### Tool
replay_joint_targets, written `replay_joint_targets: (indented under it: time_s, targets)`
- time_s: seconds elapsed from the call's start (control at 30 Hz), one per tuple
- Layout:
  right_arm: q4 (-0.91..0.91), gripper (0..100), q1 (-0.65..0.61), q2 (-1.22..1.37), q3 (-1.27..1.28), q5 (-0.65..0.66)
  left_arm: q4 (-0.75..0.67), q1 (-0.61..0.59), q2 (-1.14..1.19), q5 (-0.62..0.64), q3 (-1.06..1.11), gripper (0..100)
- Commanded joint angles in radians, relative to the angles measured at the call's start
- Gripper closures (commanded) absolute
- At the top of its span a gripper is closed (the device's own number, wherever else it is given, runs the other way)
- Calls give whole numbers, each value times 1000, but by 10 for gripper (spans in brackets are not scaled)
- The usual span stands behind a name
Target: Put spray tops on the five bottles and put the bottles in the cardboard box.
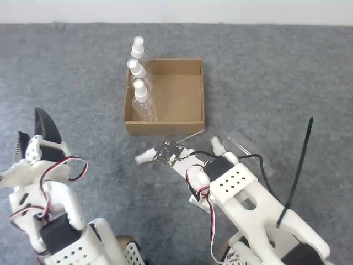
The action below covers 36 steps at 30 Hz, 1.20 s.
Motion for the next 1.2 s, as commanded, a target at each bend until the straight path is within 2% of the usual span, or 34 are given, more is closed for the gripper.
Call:
replay_joint_targets:
  time_s: [0.0, 0.33, 0.53, 0.67, 1.0, 1.17]
  targets:
    - [-18, 779, -8, -41, 12, 8, -34, 5, -5, 8, -7, 786]
    - [-10, 780, -8, -42, 34, 8, -34, 5, -5, 8, -7, 786]
    - [-8, 896, -12, -42, 34, 11, -34, 5, -5, 8, -7, 786]
    - [-4, 935, -12, -58, 21, 8, -34, 5, -5, 8, -7, 786]
    - [245, 939, -13, -205, -183, 5, -34, 6, -5, 6, -7, 786]
    - [260, 939, -13, -300, -199, -23, -32, 14, -5, 6, -7, 786]
